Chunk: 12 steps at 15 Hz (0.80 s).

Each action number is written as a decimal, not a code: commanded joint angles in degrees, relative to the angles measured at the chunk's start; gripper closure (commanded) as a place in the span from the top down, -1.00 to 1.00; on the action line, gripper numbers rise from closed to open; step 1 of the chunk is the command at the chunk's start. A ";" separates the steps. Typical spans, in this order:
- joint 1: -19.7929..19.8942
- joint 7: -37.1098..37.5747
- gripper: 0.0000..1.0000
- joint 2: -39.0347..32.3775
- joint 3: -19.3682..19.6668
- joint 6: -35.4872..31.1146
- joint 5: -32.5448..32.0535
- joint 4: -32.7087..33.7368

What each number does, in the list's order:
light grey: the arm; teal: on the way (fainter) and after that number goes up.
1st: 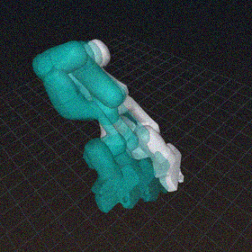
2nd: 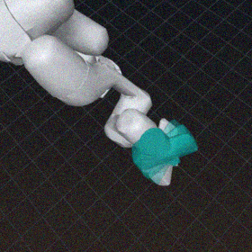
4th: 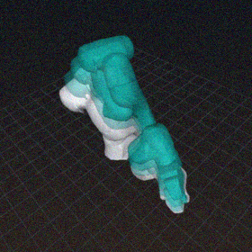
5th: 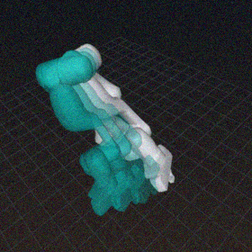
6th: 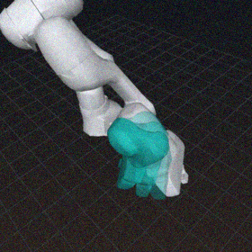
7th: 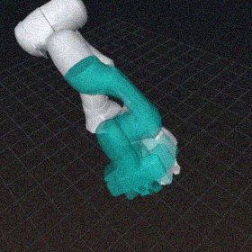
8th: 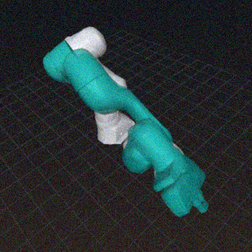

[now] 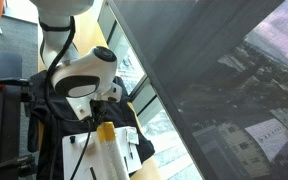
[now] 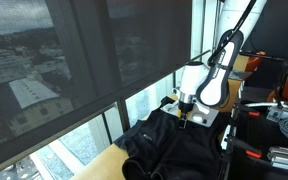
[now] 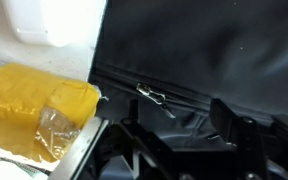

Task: Close the zipper of the black vest

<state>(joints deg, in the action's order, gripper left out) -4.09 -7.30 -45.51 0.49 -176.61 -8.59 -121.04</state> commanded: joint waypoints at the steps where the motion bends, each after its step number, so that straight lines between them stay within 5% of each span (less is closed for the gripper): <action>1: -1.13 0.50 -0.16 -0.99 0.99 -1.19 -0.16 0.96; 7: -0.98 0.37 -0.98 -1.09 1.11 -1.19 -0.21 1.08; 12: -1.07 0.43 -0.96 -1.13 1.46 -1.03 -0.22 1.24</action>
<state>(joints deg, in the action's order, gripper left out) -4.23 -7.30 -45.59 0.95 -176.61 -8.59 -120.95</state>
